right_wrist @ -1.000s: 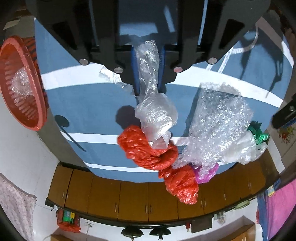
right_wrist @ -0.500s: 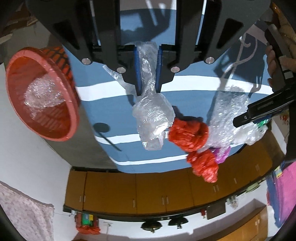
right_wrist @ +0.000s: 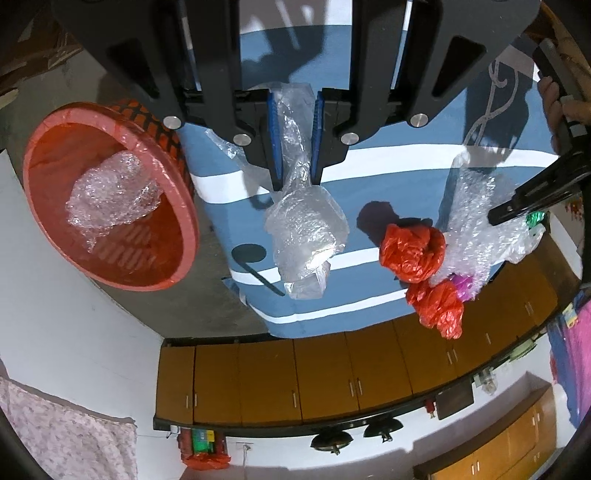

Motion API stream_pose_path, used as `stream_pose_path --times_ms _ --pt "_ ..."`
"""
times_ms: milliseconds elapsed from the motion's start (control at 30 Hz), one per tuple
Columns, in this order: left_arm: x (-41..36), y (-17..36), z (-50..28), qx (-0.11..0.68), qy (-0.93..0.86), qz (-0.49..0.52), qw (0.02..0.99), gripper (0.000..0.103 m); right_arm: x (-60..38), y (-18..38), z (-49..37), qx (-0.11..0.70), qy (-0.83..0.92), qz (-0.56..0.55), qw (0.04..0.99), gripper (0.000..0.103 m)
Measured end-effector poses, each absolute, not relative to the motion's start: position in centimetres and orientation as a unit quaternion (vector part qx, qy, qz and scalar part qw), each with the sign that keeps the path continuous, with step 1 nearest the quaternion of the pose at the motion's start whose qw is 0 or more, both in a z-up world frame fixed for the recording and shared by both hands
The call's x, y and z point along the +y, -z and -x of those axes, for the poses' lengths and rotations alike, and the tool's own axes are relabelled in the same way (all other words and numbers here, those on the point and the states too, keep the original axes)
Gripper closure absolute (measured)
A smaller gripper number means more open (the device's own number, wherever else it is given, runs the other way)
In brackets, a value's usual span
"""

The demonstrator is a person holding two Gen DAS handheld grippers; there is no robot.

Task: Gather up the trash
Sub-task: 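Grasp the long bubble wrap with the left gripper while the right gripper holds the clear bag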

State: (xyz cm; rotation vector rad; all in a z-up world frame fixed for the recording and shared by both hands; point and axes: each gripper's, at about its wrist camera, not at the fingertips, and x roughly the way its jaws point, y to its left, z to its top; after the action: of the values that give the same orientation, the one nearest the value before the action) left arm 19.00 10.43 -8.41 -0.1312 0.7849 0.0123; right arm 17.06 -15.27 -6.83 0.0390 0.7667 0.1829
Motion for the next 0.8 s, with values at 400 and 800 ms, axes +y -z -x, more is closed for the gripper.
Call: stream_pose_path --times_ms 400,800 --pt "9.5 4.6 -16.5 0.342 0.013 0.067 0.937 0.091 -17.6 5.7 -16.0 0.358 -0.068 -0.035 0.931 0.088" --pt "5.0 2.3 -15.6 0.321 0.069 0.053 0.943 0.091 -20.6 4.9 -14.7 0.344 -0.036 -0.047 0.937 0.088"
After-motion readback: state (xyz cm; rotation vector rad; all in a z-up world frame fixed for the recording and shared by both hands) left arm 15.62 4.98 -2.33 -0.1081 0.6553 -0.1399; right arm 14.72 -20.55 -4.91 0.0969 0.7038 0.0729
